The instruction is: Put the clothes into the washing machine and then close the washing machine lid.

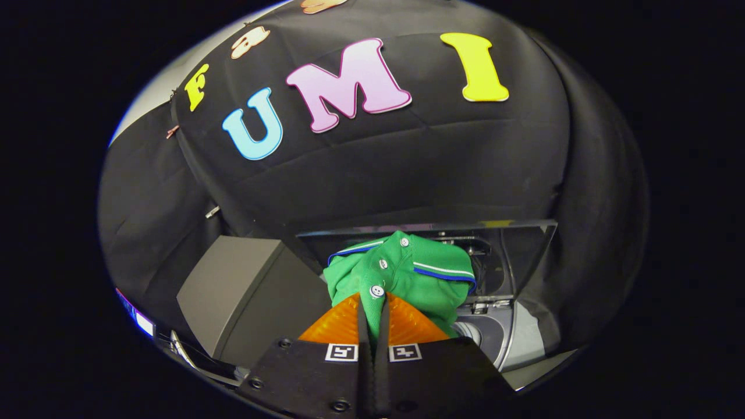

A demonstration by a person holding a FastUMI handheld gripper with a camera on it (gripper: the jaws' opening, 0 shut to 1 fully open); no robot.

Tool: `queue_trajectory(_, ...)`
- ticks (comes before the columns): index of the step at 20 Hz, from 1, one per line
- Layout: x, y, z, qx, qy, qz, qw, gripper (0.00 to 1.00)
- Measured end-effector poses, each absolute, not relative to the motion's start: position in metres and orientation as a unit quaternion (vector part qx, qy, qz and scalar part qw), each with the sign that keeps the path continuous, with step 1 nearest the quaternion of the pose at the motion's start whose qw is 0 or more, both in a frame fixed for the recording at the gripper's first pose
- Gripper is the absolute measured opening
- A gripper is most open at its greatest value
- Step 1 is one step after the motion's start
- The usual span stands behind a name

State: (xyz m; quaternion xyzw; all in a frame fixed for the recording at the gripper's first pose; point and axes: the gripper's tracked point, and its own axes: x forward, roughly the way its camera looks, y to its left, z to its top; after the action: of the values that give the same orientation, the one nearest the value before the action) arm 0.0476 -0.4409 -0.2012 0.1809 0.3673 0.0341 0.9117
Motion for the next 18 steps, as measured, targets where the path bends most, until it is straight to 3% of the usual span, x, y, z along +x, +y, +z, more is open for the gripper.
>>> queue_trajectory(11,0.004,-0.402,-0.279,0.167,0.431,0.058,0.885,0.05)
queue_trajectory(18,-0.003,-0.422,-0.351,0.143,0.482,0.015,0.864,0.05)
